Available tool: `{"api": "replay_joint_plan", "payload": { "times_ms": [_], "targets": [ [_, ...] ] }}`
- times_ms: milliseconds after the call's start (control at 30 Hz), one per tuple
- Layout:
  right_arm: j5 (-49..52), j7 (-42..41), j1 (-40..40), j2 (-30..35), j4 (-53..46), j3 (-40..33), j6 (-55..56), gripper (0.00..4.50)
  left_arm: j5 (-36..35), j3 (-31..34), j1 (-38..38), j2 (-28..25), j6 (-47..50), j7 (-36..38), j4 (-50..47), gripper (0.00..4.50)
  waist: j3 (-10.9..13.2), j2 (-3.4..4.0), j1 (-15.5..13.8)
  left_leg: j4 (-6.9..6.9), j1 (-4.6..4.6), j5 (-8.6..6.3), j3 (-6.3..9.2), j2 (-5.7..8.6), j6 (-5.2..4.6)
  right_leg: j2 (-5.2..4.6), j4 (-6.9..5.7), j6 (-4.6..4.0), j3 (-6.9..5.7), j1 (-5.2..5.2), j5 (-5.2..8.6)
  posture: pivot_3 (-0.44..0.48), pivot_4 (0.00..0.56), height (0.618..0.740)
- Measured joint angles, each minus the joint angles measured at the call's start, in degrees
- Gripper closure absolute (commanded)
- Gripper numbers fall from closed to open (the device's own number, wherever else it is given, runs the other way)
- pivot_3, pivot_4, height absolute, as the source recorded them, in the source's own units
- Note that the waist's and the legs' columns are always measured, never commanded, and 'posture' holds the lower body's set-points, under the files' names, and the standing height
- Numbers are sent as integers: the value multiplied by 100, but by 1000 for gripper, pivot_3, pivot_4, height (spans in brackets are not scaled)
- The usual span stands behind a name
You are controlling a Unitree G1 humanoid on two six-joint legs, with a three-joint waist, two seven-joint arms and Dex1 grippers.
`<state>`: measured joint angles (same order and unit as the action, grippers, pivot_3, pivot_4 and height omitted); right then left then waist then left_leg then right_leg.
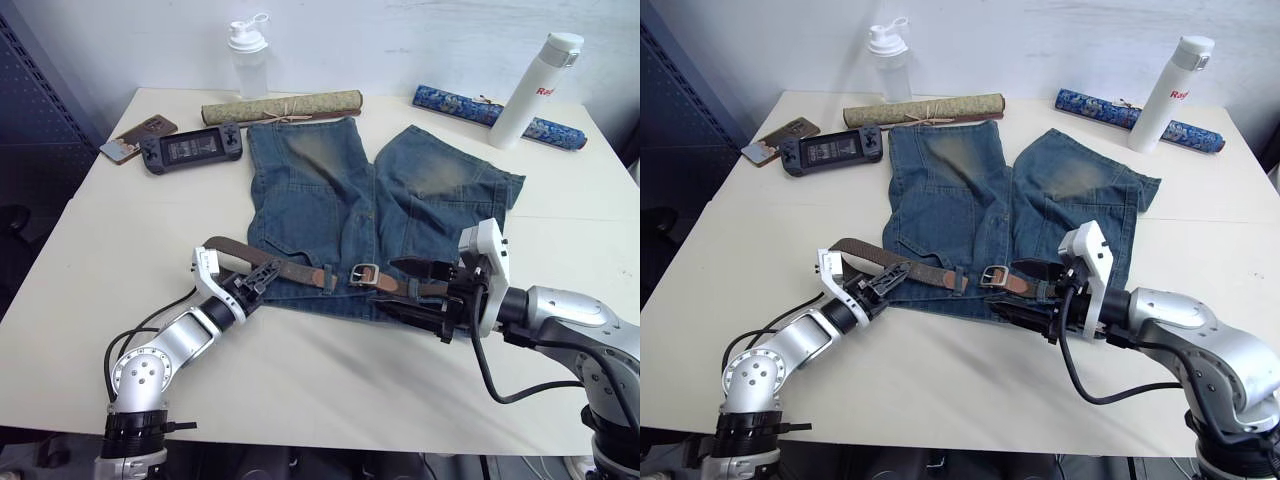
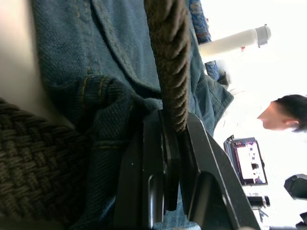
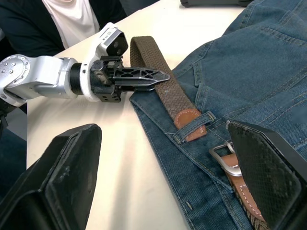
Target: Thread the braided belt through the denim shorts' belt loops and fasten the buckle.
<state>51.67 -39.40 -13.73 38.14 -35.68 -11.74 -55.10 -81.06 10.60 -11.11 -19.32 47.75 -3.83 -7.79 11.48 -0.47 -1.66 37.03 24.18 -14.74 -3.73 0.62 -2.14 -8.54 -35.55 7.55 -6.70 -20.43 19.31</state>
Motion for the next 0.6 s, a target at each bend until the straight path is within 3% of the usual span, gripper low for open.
{"api": "replay_joint_plan", "payload": {
  "times_ms": [267,400,600],
  "targets": [
    [-205,170,111,174,1,81,124,89,838,-258,-600,-5,284,972,659,4500,0,0,-81,2,0,-1,-12,0,-2,0,-1,0,-9,-7,0,0,150,717],
    [-717,122,180,240,3,521,475,89,1431,-506,-1105,-214,456,1783,1166,4500,0,0,-137,2,2,-1,-15,1,-1,-1,-2,0,-13,-12,0,0,150,717],
    [-1326,65,252,240,17,884,1012,89,1875,-741,-1422,-98,783,2495,1442,4500,0,0,-145,1,5,-2,-14,2,-3,0,-5,3,-16,-7,-1,0,150,717]
  ]
}}
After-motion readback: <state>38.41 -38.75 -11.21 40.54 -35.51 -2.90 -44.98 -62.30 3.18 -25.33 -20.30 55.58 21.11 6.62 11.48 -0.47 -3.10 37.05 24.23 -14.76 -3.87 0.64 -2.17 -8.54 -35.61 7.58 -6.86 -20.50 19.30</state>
